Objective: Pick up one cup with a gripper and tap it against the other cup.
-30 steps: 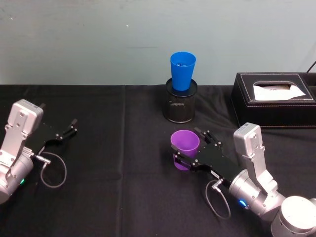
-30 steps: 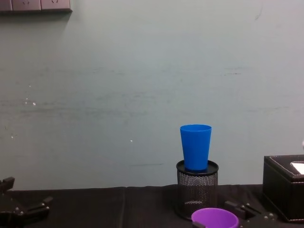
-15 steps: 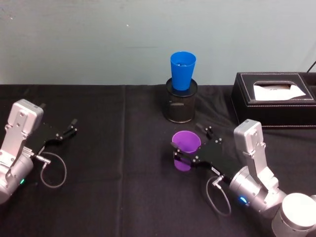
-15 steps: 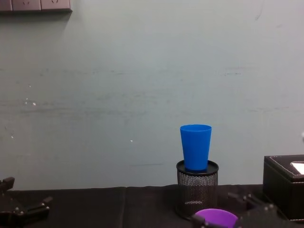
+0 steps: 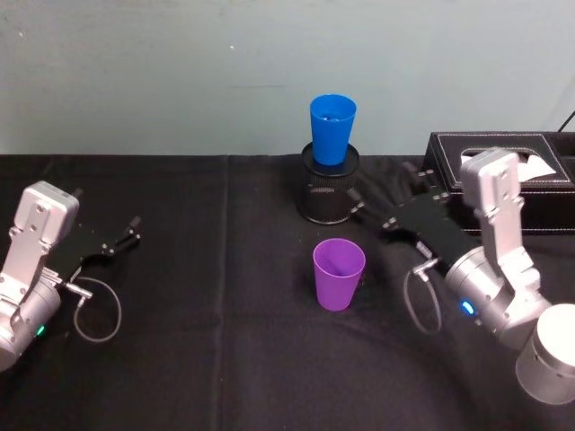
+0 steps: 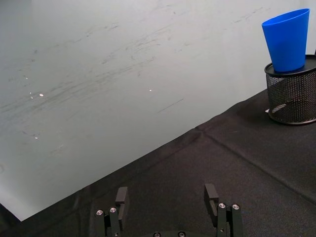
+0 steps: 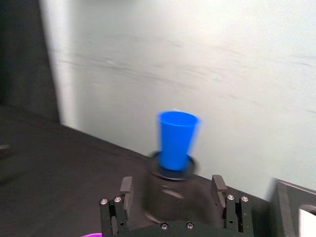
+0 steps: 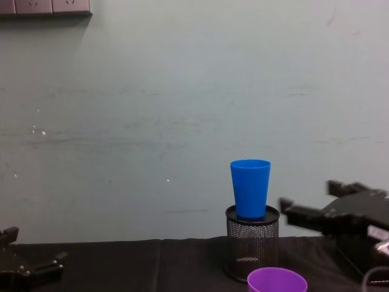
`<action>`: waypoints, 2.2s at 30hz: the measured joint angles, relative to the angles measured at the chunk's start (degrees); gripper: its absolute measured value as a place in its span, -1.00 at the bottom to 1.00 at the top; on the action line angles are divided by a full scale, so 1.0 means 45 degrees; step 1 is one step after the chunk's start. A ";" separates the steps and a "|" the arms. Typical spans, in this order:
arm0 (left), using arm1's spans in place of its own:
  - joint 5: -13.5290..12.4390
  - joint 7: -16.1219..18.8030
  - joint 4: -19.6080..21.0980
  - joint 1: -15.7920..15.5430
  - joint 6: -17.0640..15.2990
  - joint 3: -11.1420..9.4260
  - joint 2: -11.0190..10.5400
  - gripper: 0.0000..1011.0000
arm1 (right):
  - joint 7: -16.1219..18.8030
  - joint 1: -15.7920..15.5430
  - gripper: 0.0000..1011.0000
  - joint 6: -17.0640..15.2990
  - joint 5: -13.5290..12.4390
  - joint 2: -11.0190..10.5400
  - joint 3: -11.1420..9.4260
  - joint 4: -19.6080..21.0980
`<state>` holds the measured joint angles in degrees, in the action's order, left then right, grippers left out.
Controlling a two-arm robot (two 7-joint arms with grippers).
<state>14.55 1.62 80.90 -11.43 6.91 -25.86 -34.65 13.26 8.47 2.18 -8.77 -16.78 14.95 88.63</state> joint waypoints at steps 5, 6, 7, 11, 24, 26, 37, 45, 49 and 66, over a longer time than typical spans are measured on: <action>0.0000 0.0000 0.0001 0.0000 0.0000 0.0001 0.0000 0.98 | -0.0976 0.0133 0.98 -0.1076 0.0255 0.0336 -0.0605 0.0065; 0.0000 -0.0001 0.0000 0.0000 0.0000 0.0000 0.0000 0.98 | -0.1208 0.0172 0.98 -0.1289 0.0275 0.0446 -0.0803 -0.0003; 0.0000 0.0000 0.0000 0.0000 0.0000 0.0000 0.0000 0.98 | -0.1313 0.0190 0.98 -0.1362 0.0291 0.0507 -0.0902 -0.0053; 0.0000 0.0000 0.0000 0.0000 0.0000 0.0000 0.0000 0.98 | -0.1658 0.0311 0.98 -0.1505 0.0323 0.0784 -0.1285 -0.0378; 0.0000 0.0000 0.0000 0.0000 0.0000 0.0000 0.0000 0.98 | -0.1797 0.0616 0.98 -0.1230 0.0464 0.1308 -0.1714 -0.1035; 0.0000 0.0000 0.0001 0.0000 0.0000 0.0000 0.0000 0.98 | -0.1797 0.0611 0.98 -0.1231 0.0464 0.1301 -0.1710 -0.1032; 0.0000 0.0000 0.0000 0.0000 0.0000 0.0000 0.0000 0.98 | -0.1778 0.0595 0.98 -0.1259 0.0465 0.1270 -0.1680 -0.0994; 0.0000 0.0000 0.0000 0.0000 0.0000 0.0001 0.0000 0.98 | -0.1778 0.0586 0.98 -0.1272 0.0464 0.1260 -0.1669 -0.0980; 0.0000 0.0000 0.0000 0.0000 0.0000 0.0000 0.0000 0.98 | -0.1778 0.0584 0.98 -0.1278 0.0464 0.1256 -0.1662 -0.0973; 0.0000 0.0000 0.0001 0.0000 0.0000 0.0000 0.0000 0.98 | -0.1784 0.0582 0.98 -0.1278 0.0464 0.1245 -0.1657 -0.0964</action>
<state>14.55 1.62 80.90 -11.43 6.91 -25.86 -34.65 5.23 11.09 -3.57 -6.68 -11.18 7.49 84.29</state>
